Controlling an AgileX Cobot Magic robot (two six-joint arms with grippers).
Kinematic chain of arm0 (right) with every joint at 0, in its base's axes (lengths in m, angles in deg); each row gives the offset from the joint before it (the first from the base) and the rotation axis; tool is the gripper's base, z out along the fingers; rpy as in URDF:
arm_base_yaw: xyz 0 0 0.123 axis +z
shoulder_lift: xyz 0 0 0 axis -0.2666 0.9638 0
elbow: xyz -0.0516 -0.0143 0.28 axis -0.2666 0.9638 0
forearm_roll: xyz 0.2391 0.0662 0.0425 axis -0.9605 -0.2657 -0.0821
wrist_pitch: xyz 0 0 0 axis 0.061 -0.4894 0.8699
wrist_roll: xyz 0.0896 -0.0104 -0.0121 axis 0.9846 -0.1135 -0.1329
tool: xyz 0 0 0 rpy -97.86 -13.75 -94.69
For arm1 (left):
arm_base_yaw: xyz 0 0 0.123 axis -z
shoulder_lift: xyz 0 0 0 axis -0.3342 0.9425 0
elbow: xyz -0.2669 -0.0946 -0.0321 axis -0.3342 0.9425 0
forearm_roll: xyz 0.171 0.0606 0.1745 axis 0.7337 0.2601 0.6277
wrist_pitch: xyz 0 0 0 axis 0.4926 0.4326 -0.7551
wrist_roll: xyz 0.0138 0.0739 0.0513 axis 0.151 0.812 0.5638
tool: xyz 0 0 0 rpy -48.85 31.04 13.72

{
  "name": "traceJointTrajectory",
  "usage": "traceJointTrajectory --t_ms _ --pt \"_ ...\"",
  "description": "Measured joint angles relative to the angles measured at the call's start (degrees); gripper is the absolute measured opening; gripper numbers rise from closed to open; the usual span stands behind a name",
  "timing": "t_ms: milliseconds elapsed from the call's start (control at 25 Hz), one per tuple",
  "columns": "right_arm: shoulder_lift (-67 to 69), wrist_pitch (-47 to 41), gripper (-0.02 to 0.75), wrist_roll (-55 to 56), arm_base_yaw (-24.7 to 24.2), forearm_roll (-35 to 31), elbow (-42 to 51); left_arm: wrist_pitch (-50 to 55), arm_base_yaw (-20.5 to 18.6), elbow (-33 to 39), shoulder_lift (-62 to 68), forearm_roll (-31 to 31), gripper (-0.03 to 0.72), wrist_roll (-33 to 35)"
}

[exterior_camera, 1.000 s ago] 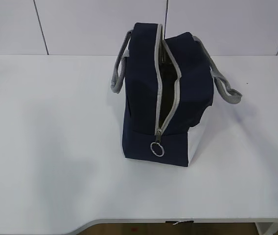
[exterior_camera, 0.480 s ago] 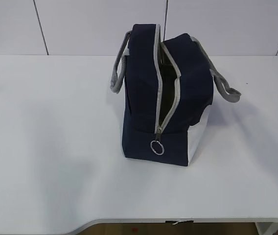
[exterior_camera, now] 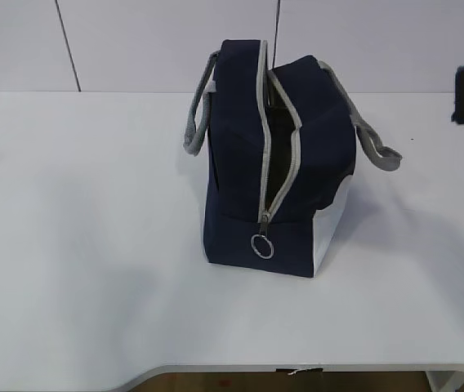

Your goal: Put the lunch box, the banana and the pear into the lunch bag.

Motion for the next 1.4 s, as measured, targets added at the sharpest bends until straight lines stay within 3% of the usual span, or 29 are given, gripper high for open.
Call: traceJointTrajectory --t_ms 320,560,800,1080,1400 --pt "-0.5 8.7 0.421 -18.5 0.0 -11.5 11.9 -6.0 0.0 4.6 0.0 -0.2 0.252 0.0" --pt "3.4 14.7 0.421 -24.0 0.0 -13.8 15.6 -6.7 0.0 4.9 0.0 2.5 0.250 0.0" --pt "12.9 15.0 0.421 -25.3 0.0 -17.1 15.6 -9.5 0.0 4.9 1.1 2.8 0.247 0.0" --pt "20.1 11.5 0.421 -48.4 0.0 -29.2 15.6 -10.5 0.0 4.9 4.0 2.8 0.245 0.0" --pt "26.3 11.1 0.419 -57.5 0.0 -31.0 15.6 -10.7 0.0 4.9 4.3 5.1 0.244 0.0"
